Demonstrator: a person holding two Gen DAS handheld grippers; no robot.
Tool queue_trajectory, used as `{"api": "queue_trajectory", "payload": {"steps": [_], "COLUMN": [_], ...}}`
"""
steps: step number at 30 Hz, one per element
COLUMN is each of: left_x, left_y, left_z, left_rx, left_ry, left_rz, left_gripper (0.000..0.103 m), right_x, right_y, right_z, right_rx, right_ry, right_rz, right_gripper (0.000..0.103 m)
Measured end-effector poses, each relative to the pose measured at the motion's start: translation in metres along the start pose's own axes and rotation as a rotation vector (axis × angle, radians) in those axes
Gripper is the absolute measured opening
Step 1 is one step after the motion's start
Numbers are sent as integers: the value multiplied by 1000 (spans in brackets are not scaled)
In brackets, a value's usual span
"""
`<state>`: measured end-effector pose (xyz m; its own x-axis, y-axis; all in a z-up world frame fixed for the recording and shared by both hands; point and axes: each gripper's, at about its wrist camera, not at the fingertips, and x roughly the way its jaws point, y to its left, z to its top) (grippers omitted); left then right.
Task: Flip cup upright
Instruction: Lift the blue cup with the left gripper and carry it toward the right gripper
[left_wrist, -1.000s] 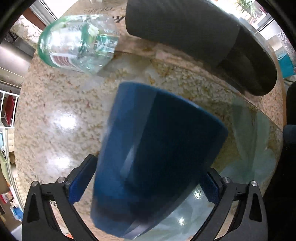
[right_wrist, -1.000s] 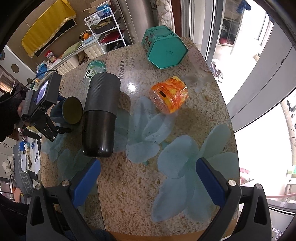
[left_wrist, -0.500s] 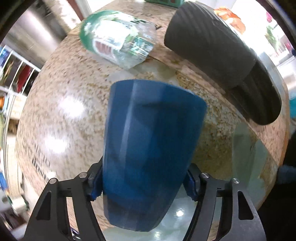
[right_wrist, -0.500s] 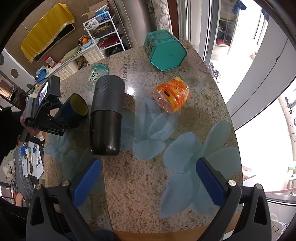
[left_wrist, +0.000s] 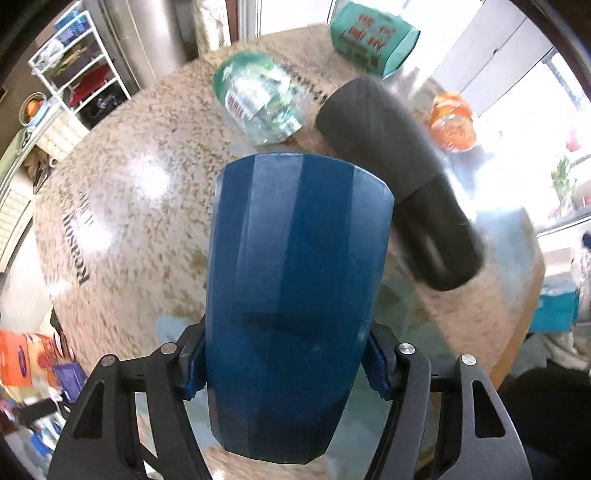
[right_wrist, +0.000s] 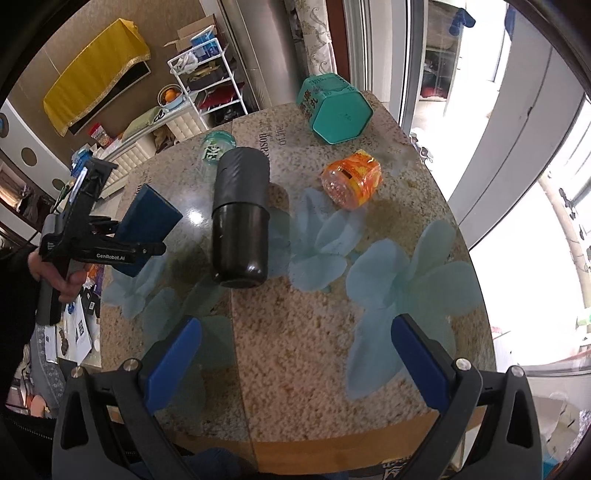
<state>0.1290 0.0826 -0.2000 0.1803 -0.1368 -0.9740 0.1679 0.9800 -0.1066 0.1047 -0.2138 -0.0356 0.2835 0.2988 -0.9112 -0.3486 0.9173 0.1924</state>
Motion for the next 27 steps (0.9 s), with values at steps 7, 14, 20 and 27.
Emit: {"api": "queue_trajectory", "payload": {"steps": [7,14,20,27], "left_x": [-37,-44,-24,2], "left_y": [-41,-81,-116,-146], "left_z": [-51,-92,-106,-112], "left_rx": [-190,-414,-542,-662], "left_ry": [-57,-52,-14,32], "left_rz": [-36,-89,-106,-71], "left_gripper": [71,71,71,71], "right_x": [-8,-13,-6,10], "right_y": [16,12,7,-13], "right_z": [-30,-36,-38,-37], "right_rx": [-12,-15,-80,-138], "right_ry": [10,7,40,107], "right_rz": [-3,9,50,128], "right_gripper": [103,103,103,103]}}
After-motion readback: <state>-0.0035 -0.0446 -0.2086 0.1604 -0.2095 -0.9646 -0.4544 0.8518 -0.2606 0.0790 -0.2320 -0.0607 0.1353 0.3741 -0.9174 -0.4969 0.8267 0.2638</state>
